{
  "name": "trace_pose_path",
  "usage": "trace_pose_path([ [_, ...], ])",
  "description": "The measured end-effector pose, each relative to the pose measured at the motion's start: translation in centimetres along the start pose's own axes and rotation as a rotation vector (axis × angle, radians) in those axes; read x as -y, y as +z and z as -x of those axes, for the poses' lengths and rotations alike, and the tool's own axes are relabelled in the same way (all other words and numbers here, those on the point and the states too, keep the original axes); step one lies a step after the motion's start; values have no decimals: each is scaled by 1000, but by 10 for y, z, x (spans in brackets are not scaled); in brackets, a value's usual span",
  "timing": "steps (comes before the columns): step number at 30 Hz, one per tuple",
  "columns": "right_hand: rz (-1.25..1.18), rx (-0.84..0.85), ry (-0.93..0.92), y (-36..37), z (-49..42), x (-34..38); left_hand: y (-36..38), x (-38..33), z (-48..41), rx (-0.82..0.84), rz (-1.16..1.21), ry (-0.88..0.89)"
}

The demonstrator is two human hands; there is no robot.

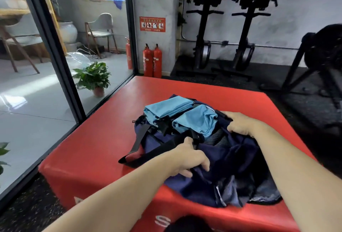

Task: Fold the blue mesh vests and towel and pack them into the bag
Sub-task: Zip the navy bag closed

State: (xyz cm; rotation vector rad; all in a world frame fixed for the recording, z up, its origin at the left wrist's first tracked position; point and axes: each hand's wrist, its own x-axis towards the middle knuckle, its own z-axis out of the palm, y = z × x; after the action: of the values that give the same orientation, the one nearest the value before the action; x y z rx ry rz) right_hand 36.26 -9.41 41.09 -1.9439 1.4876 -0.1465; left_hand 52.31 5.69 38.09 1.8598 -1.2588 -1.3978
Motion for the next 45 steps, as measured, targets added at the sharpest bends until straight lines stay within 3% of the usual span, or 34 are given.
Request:
trace_pose_path([
  [4, 91, -47, 4, -11, 11, -28, 20, -7, -4, 11, -303, 103],
  [7, 201, -171, 54, -13, 21, -37, 6, -17, -7, -280, -836, 369],
  [9, 273, -247, 28, -11, 30, -36, -13, -28, -9, -448, -992, 486],
  [13, 296, -269, -102, -1, 53, -26, -57, -35, -26, -477, -995, 546],
  [16, 294, -129, -177, 14, 70, -14, -81, -27, -43, -307, -992, 322],
  [19, 506, 30, -210, 35, 79, -6, -86, -21, -50, -138, -946, 206],
  [22, 581, -50, -203, 40, 77, -8, -74, -17, -48, -125, -1098, 143],
  [30, 783, -75, -156, 14, 83, -34, -39, -38, -23, -77, -1143, 262],
  [34, 823, -67, -148, -4, 91, -61, -35, -44, -24, -47, -990, 351],
  [38, 904, -213, -228, 0, 106, -78, -24, -43, -43, -217, -1123, 594],
  [41, 860, -284, -284, 7, 121, -71, -2, -34, -56, -100, -1228, 606],
  [45, 879, -234, -273, 28, 126, -67, 21, -28, -71, -9, -1226, 550],
])
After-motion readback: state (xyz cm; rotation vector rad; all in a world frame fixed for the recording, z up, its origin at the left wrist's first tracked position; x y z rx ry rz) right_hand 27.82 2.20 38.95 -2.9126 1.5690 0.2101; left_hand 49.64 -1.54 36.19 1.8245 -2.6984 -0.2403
